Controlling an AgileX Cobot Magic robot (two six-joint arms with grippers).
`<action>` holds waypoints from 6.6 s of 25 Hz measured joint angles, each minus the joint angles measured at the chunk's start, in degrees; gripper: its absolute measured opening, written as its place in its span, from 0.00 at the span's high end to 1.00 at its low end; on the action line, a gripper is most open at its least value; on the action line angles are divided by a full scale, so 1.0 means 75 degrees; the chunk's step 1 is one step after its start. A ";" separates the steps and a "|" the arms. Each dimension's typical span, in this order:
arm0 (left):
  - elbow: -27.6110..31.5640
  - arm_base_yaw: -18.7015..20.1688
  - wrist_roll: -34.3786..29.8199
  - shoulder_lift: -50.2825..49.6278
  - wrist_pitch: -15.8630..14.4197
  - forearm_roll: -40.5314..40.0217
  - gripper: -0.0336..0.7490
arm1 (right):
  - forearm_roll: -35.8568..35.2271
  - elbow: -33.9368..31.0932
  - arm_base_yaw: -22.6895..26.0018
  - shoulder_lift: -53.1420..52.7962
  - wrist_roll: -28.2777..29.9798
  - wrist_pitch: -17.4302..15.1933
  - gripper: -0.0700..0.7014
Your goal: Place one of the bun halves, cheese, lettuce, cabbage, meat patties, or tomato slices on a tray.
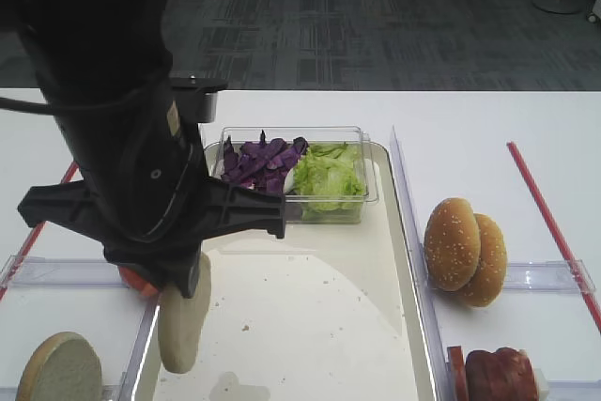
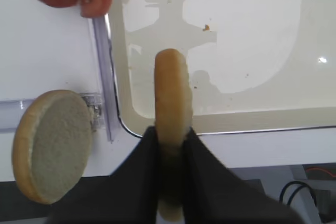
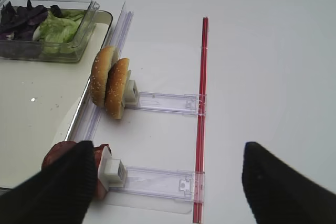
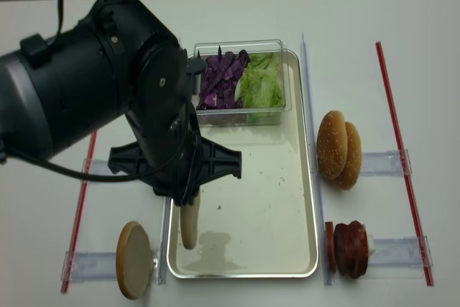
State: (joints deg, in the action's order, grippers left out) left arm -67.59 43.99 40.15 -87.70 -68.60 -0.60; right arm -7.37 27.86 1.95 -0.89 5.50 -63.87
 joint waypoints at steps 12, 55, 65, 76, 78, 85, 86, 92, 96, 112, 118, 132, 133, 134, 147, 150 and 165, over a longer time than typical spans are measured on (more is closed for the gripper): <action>0.0000 -0.0012 -0.2011 0.0000 0.1899 0.1825 0.88 | 0.0000 0.0000 0.0000 0.0000 0.0000 0.0000 0.15; 0.1587 -0.1478 -0.8079 -0.1864 0.3580 0.7131 0.88 | 0.0000 0.0000 0.0000 0.0000 0.0015 -0.0027 0.15; 0.1587 -0.1523 -0.8079 -0.2149 0.3517 0.7315 0.88 | 0.0000 0.0000 0.0000 0.0000 0.0015 -0.0027 0.15; 0.1587 -0.1523 -0.7990 -0.2167 0.3508 0.7195 0.89 | 0.0000 0.0000 0.0000 0.0000 0.0015 -0.0027 0.15; 0.1587 -0.1523 -0.7947 -0.2167 0.3508 0.7128 0.89 | 0.0000 0.0000 0.0000 0.0000 0.0015 -0.0027 0.15; 0.1587 -0.1567 -0.7918 -0.2167 0.3508 0.6932 0.87 | 0.0000 0.0000 0.0000 0.0000 0.0015 -0.0027 0.15; 0.1587 -0.1582 -0.7918 -0.2167 0.3508 0.6865 0.86 | 0.0000 0.0000 0.0000 0.0000 0.0015 -0.0027 0.15; 0.1587 -0.1613 -0.7918 -0.2172 0.3656 0.6674 0.75 | 0.0000 0.0000 0.0000 0.0000 0.0015 -0.0027 0.15; 0.1587 -0.1613 -0.7918 -0.2184 0.3719 0.6644 0.72 | 0.0000 0.0000 0.0000 0.0000 0.0015 -0.0027 0.15; 0.1587 -0.1911 -0.7447 -0.1320 0.3564 0.5420 0.66 | 0.0000 0.0000 0.0000 0.0000 0.0015 -0.0027 0.15; 0.1095 -0.1928 -0.6645 -0.0324 0.2947 0.4421 0.66 | 0.0000 0.0000 0.0000 0.0000 0.0015 -0.0027 0.15; 0.0920 -0.1934 -0.4182 0.1105 0.1529 0.1345 0.66 | 0.0000 0.0000 0.0000 0.0000 0.0015 -0.0027 0.15; 0.0920 -0.1934 -0.4026 0.1185 0.1434 0.1184 0.66 | 0.0000 0.0000 0.0000 0.0000 0.0015 -0.0027 0.15; 0.0920 -0.1934 -0.3886 0.1252 0.1338 0.0999 0.66 | 0.0000 0.0000 0.0000 0.0000 0.0015 -0.0027 0.15; 0.0920 -0.2264 -0.3176 0.1596 0.0469 -0.0270 0.66 | 0.0000 0.0000 0.0000 0.0000 0.0015 -0.0027 0.15; 0.0920 -0.2533 -0.3176 0.1596 0.0296 -0.0419 0.66 | 0.0000 0.0000 0.0000 0.0000 0.0015 -0.0027 0.15; 0.0920 -0.4448 -0.3643 0.1596 -0.0202 -0.0995 0.66 | 0.0000 0.0000 0.0000 0.0000 0.0015 -0.0027 0.15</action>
State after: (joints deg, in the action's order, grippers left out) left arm -60.70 10.63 12.83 -75.73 -70.11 -8.06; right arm -7.37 27.86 1.95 -0.89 5.61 -64.08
